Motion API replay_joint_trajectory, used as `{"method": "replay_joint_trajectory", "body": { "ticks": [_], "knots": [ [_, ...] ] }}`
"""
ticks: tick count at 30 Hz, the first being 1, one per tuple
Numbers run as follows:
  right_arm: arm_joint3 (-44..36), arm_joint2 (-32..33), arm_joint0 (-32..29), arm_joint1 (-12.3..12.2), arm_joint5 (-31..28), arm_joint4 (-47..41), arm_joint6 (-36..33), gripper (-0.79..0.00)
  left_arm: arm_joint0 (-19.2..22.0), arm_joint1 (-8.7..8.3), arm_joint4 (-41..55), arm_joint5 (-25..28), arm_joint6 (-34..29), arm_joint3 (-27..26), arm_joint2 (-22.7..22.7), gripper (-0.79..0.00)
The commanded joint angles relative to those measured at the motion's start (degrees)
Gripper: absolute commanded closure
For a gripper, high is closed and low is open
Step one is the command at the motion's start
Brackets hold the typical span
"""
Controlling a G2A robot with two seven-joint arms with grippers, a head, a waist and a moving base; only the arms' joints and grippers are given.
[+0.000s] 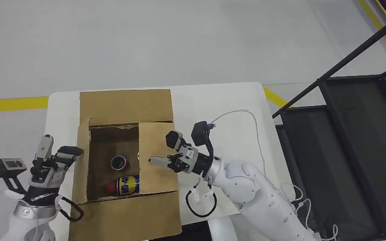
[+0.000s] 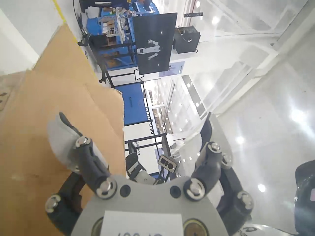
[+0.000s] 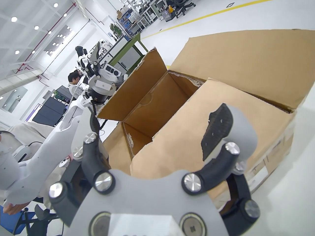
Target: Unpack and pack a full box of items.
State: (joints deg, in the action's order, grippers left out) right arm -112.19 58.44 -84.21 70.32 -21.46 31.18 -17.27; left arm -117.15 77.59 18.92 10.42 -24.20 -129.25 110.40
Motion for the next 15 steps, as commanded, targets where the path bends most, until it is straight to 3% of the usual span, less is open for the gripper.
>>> {"method": "replay_joint_trajectory", "body": {
  "ticks": [1,7,15],
  "knots": [
    [0.1,0.3,0.1,0.0,0.1,-0.3,-0.1,-0.785,0.3,-0.05,-0.6,-0.9,-0.1,-0.7,-0.6,-0.785],
    [-1.0,0.2,1.5,0.1,5.7,-0.5,-3.0,-0.785,2.1,-0.35,-3.8,-5.7,-0.5,-0.7,-2.7,-0.785],
    [2.7,-7.2,6.6,1.5,9.8,1.6,-5.7,-0.785,2.6,-0.43,-7.3,-7.3,1.3,-1.1,-6.0,-0.785]
  ]
}}
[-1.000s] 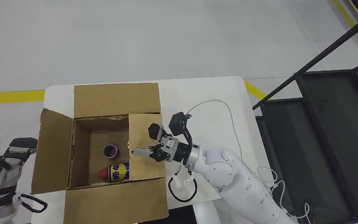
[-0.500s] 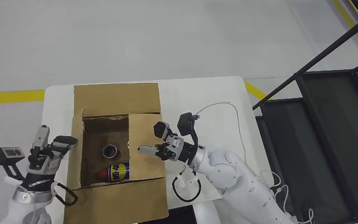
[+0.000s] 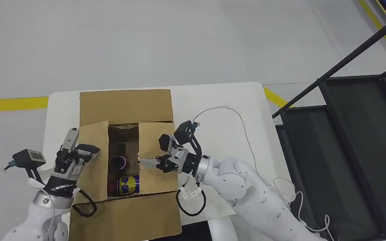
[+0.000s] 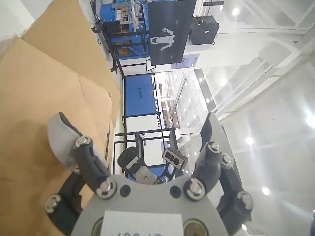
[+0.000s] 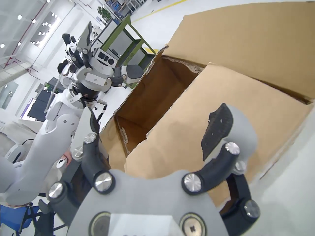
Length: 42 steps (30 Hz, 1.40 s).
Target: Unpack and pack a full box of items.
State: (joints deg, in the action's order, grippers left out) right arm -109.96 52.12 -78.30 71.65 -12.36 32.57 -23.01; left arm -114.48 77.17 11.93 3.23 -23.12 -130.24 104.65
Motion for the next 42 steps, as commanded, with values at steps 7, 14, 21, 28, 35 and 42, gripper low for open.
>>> {"method": "replay_joint_trajectory", "body": {
  "ticks": [7,14,21,28,35,42],
  "knots": [
    [2.7,-4.0,3.4,1.2,3.5,0.7,0.1,-0.785,-0.5,-0.21,-2.5,-1.2,-0.1,0.1,-1.5,-0.785],
    [3.9,-5.0,4.1,1.7,5.0,0.9,-0.4,-0.785,-0.5,-0.41,-3.7,-1.7,-0.3,0.8,-2.4,-0.785],
    [4.5,-5.3,4.3,1.9,5.7,1.1,-1.0,-0.785,-0.5,-0.59,-4.9,-2.5,0.2,1.5,-2.8,-0.785],
    [5.3,-5.4,4.3,2.1,5.8,0.6,-1.4,-0.785,-0.4,-0.76,-5.9,-3.0,0.4,2.0,-3.5,-0.785],
    [5.4,-5.3,4.3,2.2,5.9,0.6,-1.6,-0.785,-0.5,-0.93,-6.5,-3.5,0.6,2.1,-3.9,-0.785],
    [4.1,-4.6,3.8,2.2,5.0,0.2,-0.8,-0.785,-0.5,-1.08,-6.2,-1.0,1.3,0.3,-2.8,-0.785]
  ]
}}
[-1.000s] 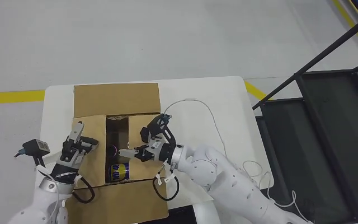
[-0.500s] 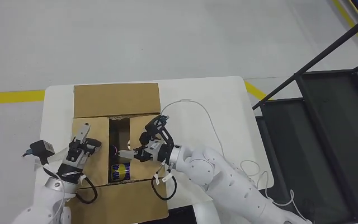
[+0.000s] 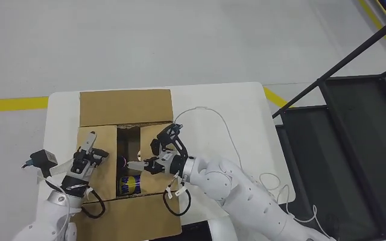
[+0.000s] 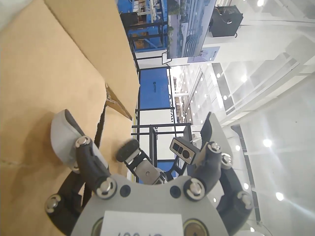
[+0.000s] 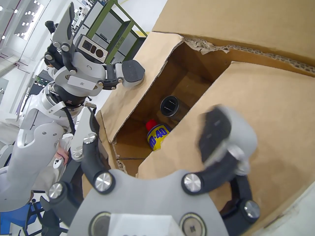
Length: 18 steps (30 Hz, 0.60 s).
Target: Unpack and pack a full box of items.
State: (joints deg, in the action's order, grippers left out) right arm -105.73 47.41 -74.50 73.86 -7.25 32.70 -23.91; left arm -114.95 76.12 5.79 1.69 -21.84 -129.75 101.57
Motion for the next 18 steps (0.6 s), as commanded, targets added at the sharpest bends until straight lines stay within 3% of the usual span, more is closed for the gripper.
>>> {"method": "replay_joint_trajectory", "body": {
  "ticks": [1,6,18],
  "knots": [
    [-0.3,0.2,-0.1,0.0,-0.1,0.2,0.1,-0.785,0.0,-0.06,-0.3,1.4,0.3,-0.4,0.7,-0.785],
    [-1.5,0.5,-0.6,-0.1,-0.2,0.5,0.3,-0.785,-0.5,-0.14,0.2,7.7,1.2,-0.7,3.4,-0.785],
    [-2.8,3.3,-0.3,0.0,1.8,0.3,2.7,-0.785,-4.0,0.03,1.8,29.6,5.3,4.6,14.7,-0.785]
  ]
}}
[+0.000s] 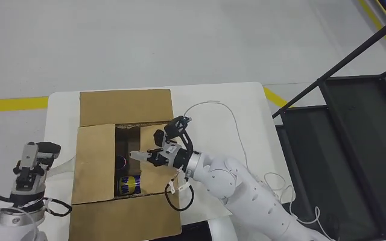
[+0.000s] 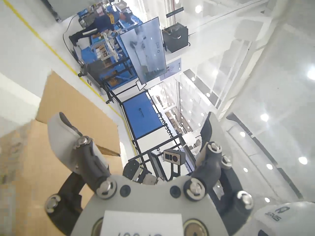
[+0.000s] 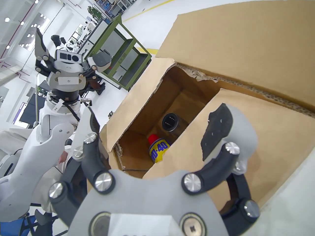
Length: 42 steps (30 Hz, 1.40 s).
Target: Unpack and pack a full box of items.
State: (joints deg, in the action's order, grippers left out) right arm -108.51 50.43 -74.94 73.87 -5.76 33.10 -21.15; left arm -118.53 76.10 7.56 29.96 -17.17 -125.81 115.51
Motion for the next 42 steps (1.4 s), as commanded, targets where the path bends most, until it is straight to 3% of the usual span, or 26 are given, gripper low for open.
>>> {"method": "replay_joint_trajectory", "body": {
  "ticks": [1,7,15,19,24,42],
  "knots": [
    [0.1,0.9,0.4,0.0,1.2,-0.2,0.2,-0.785,-0.8,0.10,-0.2,2.7,1.0,1.3,1.5,-0.785],
    [0.7,2.4,2.8,0.3,3.0,-0.5,0.5,-0.785,-1.9,0.57,-3.6,10.9,5.4,6.2,4.6,-0.785],
    [0.5,4.6,3.6,0.6,4.5,-2.0,2.0,-0.785,-0.5,1.19,-9.2,17.0,11.4,10.7,7.1,-0.785],
    [0.1,5.8,2.9,0.5,5.2,-1.4,2.4,-0.785,0.9,1.77,-10.7,12.6,16.7,11.3,7.3,-0.785],
    [0.8,6.4,2.5,0.7,6.0,-2.9,3.4,-0.785,0.9,2.55,-11.7,2.2,20.9,10.5,5.2,-0.785],
    [1.6,6.4,2.9,0.8,7.8,-1.3,3.7,-0.785,0.9,2.55,-11.7,2.2,20.9,10.5,5.2,-0.785]
  ]
}}
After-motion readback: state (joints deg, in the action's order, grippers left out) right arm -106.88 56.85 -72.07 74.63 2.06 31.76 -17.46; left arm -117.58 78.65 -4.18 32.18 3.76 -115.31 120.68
